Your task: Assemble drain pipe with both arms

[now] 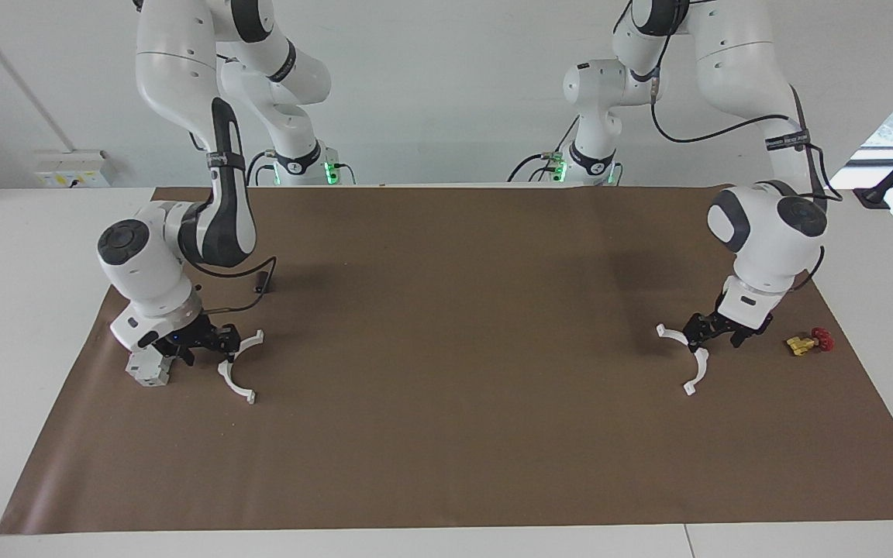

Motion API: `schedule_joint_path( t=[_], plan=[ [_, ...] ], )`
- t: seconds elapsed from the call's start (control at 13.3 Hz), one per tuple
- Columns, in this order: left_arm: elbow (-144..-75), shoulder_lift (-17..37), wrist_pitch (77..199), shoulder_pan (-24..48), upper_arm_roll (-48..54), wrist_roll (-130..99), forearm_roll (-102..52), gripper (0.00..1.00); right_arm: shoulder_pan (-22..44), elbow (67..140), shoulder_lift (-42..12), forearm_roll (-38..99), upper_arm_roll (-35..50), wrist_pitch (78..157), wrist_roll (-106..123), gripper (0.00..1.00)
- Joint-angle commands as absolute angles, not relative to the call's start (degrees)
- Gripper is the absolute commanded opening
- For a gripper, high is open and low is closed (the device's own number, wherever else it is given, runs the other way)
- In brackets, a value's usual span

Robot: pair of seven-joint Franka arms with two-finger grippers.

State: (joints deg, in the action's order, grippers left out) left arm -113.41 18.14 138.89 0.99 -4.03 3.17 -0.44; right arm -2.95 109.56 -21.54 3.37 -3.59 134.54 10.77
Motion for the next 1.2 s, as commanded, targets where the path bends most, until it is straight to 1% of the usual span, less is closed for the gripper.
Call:
schedule_joint_path(
  t=[0.0, 0.15, 0.38, 0.53, 0.68, 0.75, 0.83, 0.9, 0.98, 1.05, 1.13],
  plan=[
    [-115.7, 17.9, 141.3, 1.3, -4.3, 2.5, 0.9, 0.77, -2.8, 107.1, -22.2, 5.9, -2.6, 133.6, 12.0, 0.77],
    [-115.8, 19.2, 143.5, 1.1, -4.3, 2.5, 0.8, 0.76, -2.8, 106.6, -22.5, 5.8, -2.5, 133.9, 12.0, 0.77],
    [-115.8, 19.2, 143.6, 0.8, -4.4, 2.5, 0.8, 0.75, -3.2, 107.0, -24.3, 5.3, -2.5, 135.7, 15.5, 0.76],
    [-115.8, 19.2, 143.7, 0.7, -4.4, 2.5, 0.8, 0.74, -2.8, 107.5, -24.6, 5.4, -2.5, 137.2, 15.9, 0.72],
    [-115.8, 19.2, 143.8, 0.7, -4.3, 2.5, 0.8, 0.73, -2.7, 107.8, -24.6, 5.4, -2.5, 137.6, 15.9, 0.65],
    [-115.8, 19.2, 143.9, 0.7, -4.3, 2.4, 0.8, 0.71, -2.7, 107.9, -24.6, 5.4, -2.5, 137.6, 16.0, 0.61],
    [-115.8, 19.2, 144.0, 0.7, -4.3, 1.9, 0.8, 0.49, -2.7, 108.5, -24.5, 5.4, -2.5, 137.6, 16.0, 0.55],
    [-115.8, 19.2, 144.0, 0.7, -4.3, 1.9, 0.8, 0.17, -2.7, 108.5, -24.5, 5.4, -2.5, 137.6, 16.1, 0.48],
    [-115.8, 19.2, 144.0, 0.6, -4.3, 1.9, 0.8, 0.00, -2.7, 108.5, -24.5, 5.4, -2.5, 137.5, 16.2, 0.41],
    [-115.8, 19.2, 144.1, 0.6, -4.3, 1.8, 0.8, 0.00, -2.7, 108.6, -24.4, 5.4, -2.5, 137.2, 16.2, 0.35],
    [-115.8, 19.2, 144.1, 0.6, -4.3, 1.9, 0.8, 0.00, -2.7, 108.6, -24.3, 5.4, -2.5, 136.9, 16.2, 0.27]
  ],
)
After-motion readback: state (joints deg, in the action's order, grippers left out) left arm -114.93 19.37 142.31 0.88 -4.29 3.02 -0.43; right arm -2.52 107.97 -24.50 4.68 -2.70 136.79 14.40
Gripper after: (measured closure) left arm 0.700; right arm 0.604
